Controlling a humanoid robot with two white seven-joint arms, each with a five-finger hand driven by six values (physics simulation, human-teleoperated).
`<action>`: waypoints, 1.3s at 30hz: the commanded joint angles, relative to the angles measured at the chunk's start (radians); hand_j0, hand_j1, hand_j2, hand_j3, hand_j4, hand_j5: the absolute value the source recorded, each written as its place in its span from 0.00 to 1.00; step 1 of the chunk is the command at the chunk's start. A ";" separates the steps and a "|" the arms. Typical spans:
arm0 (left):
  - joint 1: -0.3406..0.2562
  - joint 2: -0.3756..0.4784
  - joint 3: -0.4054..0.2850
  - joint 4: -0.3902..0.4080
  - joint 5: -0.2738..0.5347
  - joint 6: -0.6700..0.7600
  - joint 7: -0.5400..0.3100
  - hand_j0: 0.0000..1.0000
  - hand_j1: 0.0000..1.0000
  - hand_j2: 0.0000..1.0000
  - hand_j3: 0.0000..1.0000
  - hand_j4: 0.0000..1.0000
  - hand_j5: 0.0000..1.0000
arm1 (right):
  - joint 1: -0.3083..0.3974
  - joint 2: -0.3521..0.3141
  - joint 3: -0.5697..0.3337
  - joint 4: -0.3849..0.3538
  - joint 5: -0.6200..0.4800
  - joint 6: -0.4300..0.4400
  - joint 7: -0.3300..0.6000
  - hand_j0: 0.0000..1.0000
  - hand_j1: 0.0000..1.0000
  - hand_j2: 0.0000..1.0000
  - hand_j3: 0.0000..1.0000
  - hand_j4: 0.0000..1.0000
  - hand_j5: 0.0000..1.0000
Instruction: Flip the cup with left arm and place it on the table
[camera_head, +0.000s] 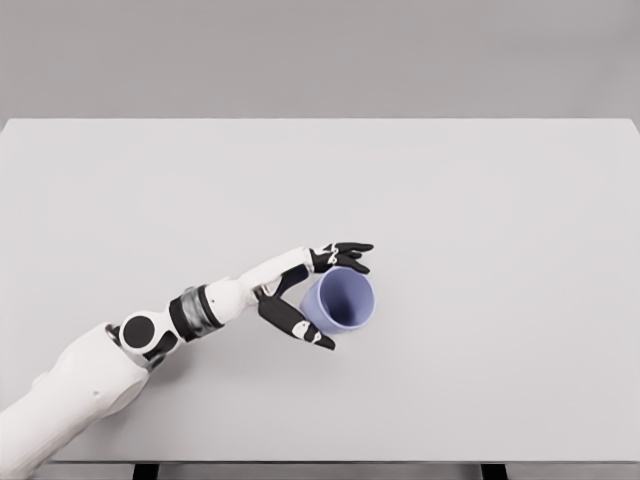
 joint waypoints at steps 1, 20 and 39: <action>0.000 0.001 0.002 0.002 -0.007 -0.003 -0.001 1.00 1.00 1.00 1.00 1.00 1.00 | 0.000 0.000 0.000 0.000 0.000 0.000 0.000 1.00 1.00 1.00 1.00 1.00 1.00; -0.005 0.011 0.005 0.002 -0.011 -0.003 -0.001 1.00 1.00 1.00 1.00 1.00 1.00 | 0.000 0.000 0.000 0.000 0.000 0.000 0.000 1.00 1.00 1.00 1.00 1.00 1.00; -0.009 0.011 0.008 -0.035 0.009 -0.003 0.002 1.00 1.00 1.00 1.00 1.00 1.00 | 0.000 0.000 0.000 0.000 0.000 0.000 0.000 1.00 1.00 1.00 1.00 1.00 1.00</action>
